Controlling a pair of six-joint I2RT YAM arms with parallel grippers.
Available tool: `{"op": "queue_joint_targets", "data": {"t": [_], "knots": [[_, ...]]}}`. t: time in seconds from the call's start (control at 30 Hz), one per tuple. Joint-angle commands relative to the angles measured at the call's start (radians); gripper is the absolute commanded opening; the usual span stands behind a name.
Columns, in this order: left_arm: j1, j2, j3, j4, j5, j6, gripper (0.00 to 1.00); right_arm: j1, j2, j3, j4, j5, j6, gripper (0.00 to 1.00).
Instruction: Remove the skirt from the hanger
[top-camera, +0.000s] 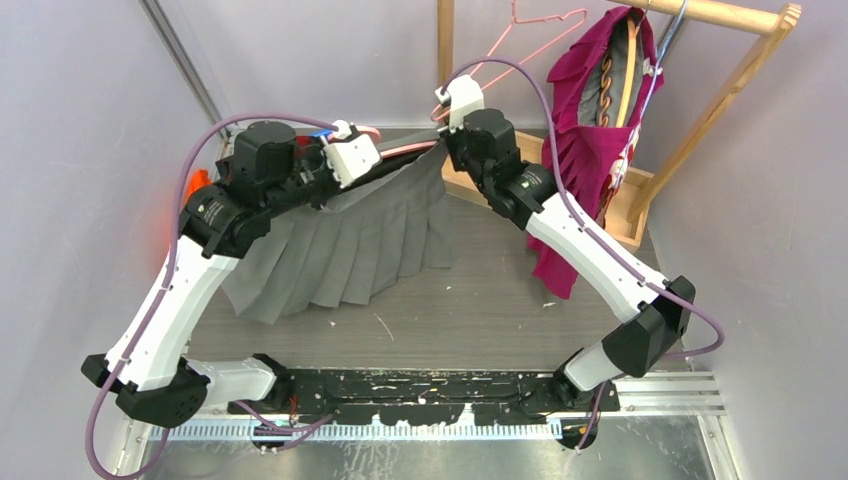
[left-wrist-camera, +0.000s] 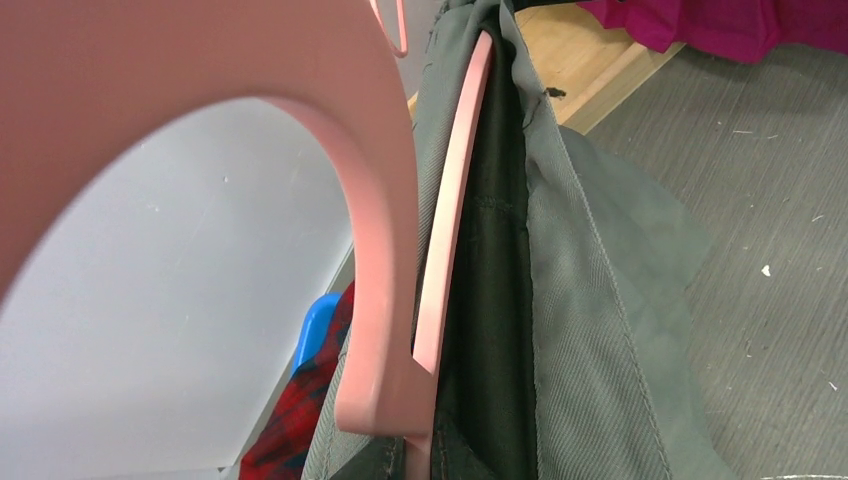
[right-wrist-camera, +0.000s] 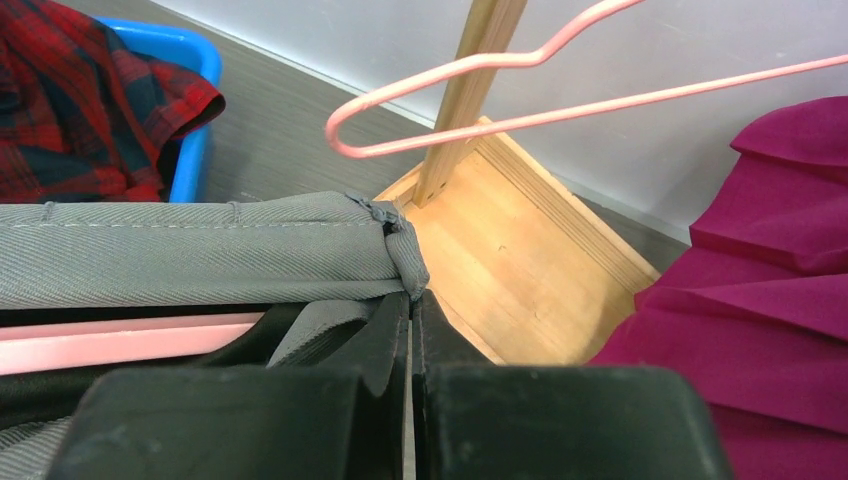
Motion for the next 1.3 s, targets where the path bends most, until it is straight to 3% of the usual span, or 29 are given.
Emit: {"op": "queue_joint_targets", "data": {"t": [0.0,0.2,0.4,0.53,0.87,1.03,1.27], "knots": [[0.023,-0.078,0.045,0.118,-0.069,-0.032,0.0,-0.073,-0.026,-0.018,-0.054,0.144,-0.002,0.01],[0.024,-0.055,0.047,0.129,-0.06,-0.033,0.0,-0.074,-0.094,-0.019,-0.121,0.109,0.025,0.01],[0.024,-0.04,0.049,0.139,-0.054,-0.032,0.0,-0.072,-0.128,0.086,-0.118,0.191,-0.1,0.31],[0.024,-0.033,0.05,0.144,-0.048,-0.034,0.0,-0.071,-0.144,0.144,-0.119,0.19,-0.126,0.4],[0.024,-0.017,0.047,0.153,-0.018,-0.039,0.0,0.042,-0.07,0.241,-0.194,0.037,-0.176,0.39],[0.024,0.028,0.089,0.098,0.092,-0.05,0.0,0.137,0.014,0.365,-0.272,-0.128,-0.149,0.4],[0.024,0.033,0.131,0.011,0.218,-0.054,0.0,0.195,0.001,0.381,-0.276,-0.138,-0.187,0.4]]}}
